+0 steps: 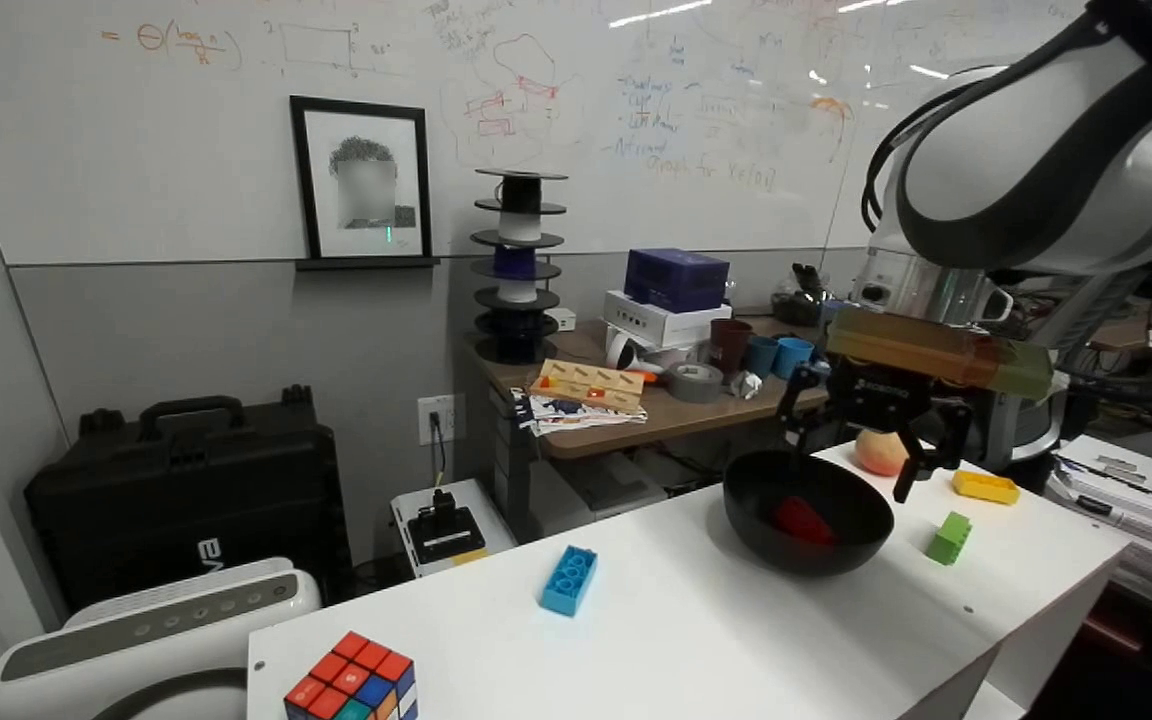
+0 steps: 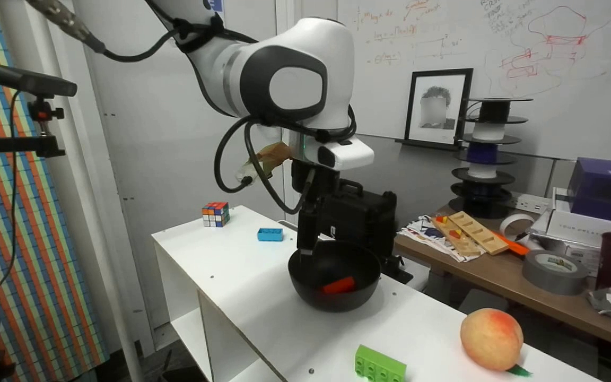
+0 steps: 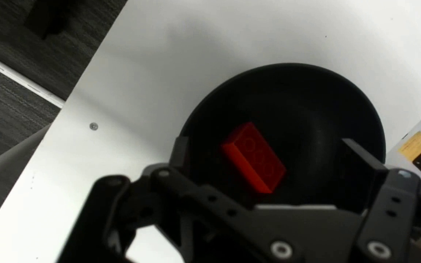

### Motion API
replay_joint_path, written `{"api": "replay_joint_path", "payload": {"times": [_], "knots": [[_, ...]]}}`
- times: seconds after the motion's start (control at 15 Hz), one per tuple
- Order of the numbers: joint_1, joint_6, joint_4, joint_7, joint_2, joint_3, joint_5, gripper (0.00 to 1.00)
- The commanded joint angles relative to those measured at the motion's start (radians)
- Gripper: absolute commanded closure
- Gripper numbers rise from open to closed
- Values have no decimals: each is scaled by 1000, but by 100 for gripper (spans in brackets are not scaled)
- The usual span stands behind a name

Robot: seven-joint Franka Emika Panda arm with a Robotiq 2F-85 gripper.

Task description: Place the red, green, blue and yellow building blocks inside the black bowl

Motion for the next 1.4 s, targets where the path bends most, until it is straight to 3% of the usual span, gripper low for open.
{"api": "replay_joint_path", "payload": {"times": [0.0, 0.33, 0.53, 0.87, 1.13, 1.33], "knots": [[63, -14, -31, 52, -67, -58, -71, 0], [89, -28, -147, 133, -201, -115, -189, 0], [44, -8, -260, 140, -287, -131, -192, 0], [-73, 138, -399, 100, -356, -160, -163, 0], [-136, 220, -382, 95, -310, -192, -156, 0], [-165, 231, -326, 62, -252, -173, -110, 0]]}}
